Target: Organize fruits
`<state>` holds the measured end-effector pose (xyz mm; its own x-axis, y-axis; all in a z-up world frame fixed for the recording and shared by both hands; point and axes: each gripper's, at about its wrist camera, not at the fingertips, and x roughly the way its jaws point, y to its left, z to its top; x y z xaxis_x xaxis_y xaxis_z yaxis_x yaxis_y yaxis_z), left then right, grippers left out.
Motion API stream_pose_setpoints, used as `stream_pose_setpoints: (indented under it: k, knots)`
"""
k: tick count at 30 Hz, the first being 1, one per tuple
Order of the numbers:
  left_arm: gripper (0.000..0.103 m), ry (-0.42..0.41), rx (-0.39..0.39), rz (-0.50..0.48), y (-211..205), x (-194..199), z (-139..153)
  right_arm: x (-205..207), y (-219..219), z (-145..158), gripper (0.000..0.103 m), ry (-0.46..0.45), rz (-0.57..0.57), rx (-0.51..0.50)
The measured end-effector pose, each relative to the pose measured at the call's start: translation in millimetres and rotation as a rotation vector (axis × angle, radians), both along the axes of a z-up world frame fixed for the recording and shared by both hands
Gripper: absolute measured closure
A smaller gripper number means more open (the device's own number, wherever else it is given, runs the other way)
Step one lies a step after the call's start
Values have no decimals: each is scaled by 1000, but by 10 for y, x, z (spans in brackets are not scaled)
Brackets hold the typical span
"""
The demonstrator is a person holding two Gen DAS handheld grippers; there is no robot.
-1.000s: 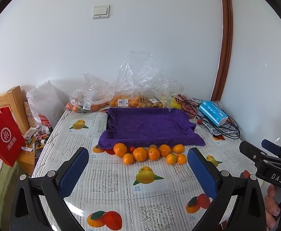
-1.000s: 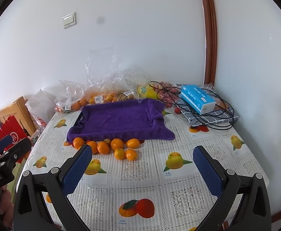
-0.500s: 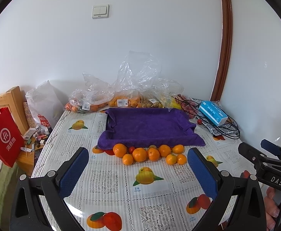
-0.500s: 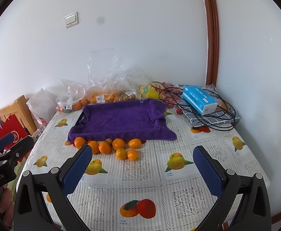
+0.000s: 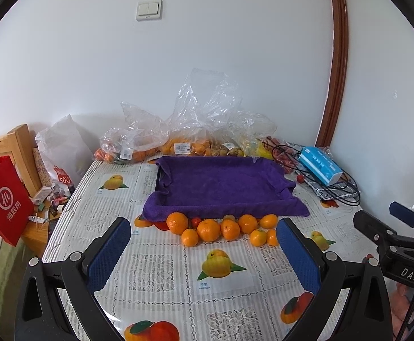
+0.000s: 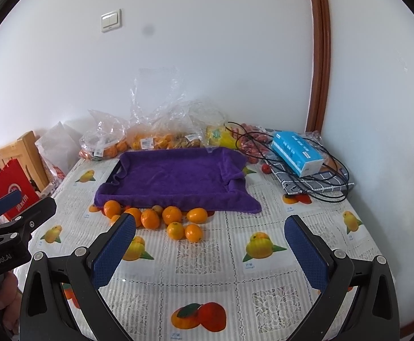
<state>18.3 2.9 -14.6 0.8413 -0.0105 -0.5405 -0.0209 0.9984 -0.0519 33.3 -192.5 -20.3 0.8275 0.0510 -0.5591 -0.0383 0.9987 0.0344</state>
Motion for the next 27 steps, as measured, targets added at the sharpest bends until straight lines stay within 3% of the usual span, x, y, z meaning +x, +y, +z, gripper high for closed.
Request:
stream_pose_setpoints:
  k: [10, 19, 22, 27]
  knots:
    - [0, 14, -2, 1, 72, 308, -351, 384, -14, -326, 0, 42, -20, -16]
    - [0, 145, 26, 26, 242, 775, -798, 843, 40, -827, 1, 130, 30, -11]
    - [0, 172, 23, 39, 323, 900, -939, 986, 44, -1001, 6, 166, 37, 9]
    - [0, 200, 25, 49, 400, 1040, -1094, 1179, 82, -1266, 24, 235, 79, 59]
